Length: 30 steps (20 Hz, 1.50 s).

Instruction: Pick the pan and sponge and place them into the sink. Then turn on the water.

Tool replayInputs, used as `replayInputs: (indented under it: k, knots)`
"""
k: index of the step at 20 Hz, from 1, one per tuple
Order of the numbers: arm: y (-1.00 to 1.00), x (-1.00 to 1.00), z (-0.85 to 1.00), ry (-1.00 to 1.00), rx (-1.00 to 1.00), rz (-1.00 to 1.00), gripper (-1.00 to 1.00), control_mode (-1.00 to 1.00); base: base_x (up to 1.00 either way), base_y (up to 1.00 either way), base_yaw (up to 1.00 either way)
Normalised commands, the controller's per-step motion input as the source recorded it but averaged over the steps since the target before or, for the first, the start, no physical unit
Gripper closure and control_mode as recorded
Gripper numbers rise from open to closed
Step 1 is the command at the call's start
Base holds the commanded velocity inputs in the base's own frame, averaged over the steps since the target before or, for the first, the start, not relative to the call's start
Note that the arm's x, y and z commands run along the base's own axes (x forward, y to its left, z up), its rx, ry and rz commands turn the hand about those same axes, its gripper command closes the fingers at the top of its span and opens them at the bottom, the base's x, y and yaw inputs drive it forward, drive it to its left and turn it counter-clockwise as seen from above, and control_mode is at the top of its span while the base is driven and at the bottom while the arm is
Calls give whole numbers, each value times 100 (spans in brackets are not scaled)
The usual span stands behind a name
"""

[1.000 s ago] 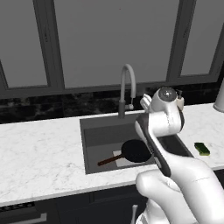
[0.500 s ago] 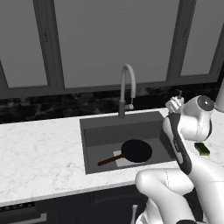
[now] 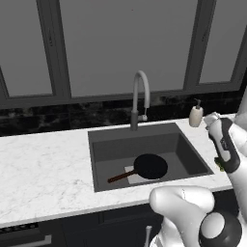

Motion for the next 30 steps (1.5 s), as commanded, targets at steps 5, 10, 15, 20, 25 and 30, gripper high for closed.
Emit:
replayInputs:
  k: [5, 10, 15, 20, 25, 30]
  knots:
    - [-26, 2, 2, 24, -13, 21, -100, -100, 0, 0, 0]
    - [0, 17, -6, 35, -25, 27, -100, -100, 0, 0, 0]
    - [-5, -1, -40, 21, -25, 25, -100, -100, 0, 0, 0]
    - [-18, -23, -51, 1, -12, 20, -100, -100, 0, 0, 0]
    - [-18, -37, -44, 0, -6, 14, -100, -100, 0, 0, 0]
    - [-11, -7, -31, 0, -7, 12, -100, -100, 0, 0, 0]
